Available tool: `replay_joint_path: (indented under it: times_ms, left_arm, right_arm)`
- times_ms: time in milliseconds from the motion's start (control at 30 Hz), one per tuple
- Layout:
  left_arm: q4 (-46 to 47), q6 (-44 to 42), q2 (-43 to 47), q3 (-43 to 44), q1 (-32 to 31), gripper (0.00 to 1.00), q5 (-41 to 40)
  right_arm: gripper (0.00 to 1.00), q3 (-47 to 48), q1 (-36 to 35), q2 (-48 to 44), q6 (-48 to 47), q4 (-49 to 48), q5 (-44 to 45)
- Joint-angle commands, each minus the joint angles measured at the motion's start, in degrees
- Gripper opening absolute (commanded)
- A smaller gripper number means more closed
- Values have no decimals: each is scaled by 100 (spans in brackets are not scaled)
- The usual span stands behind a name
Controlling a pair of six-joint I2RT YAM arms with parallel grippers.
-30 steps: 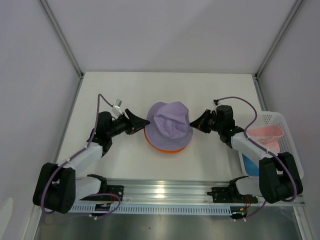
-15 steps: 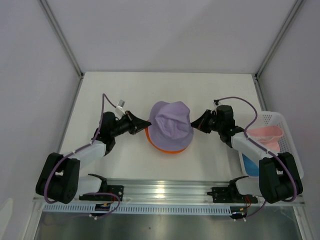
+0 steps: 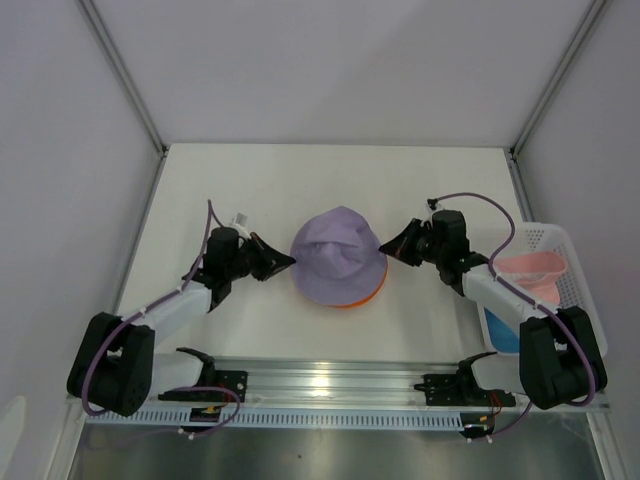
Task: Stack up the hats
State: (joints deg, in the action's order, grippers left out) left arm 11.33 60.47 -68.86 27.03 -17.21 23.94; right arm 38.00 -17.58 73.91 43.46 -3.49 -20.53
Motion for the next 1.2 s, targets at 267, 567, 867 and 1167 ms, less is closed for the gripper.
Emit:
replay_joint_path:
  times_ms: [267, 567, 867, 1167]
  left_arm:
    - [-790, -561, 73, 66, -344, 1, -663]
    - [-2563, -1597, 1550, 1169, -344, 75, -873]
    - [-5501, -2732, 2007, 3712, -335, 99, -2736]
    - [-5098, -3304, 2693, 3669, -335, 100, -2396]
  right_arm:
    - [0, -56, -43, 45, -259, 207, 260]
    - [66, 1752, 211, -579, -1566, 2209, 322]
    - [100, 4582, 1704, -650, -2685, 4961, 1814]
    - [100, 4638, 3323, -1642, -1510, 6684, 4405]
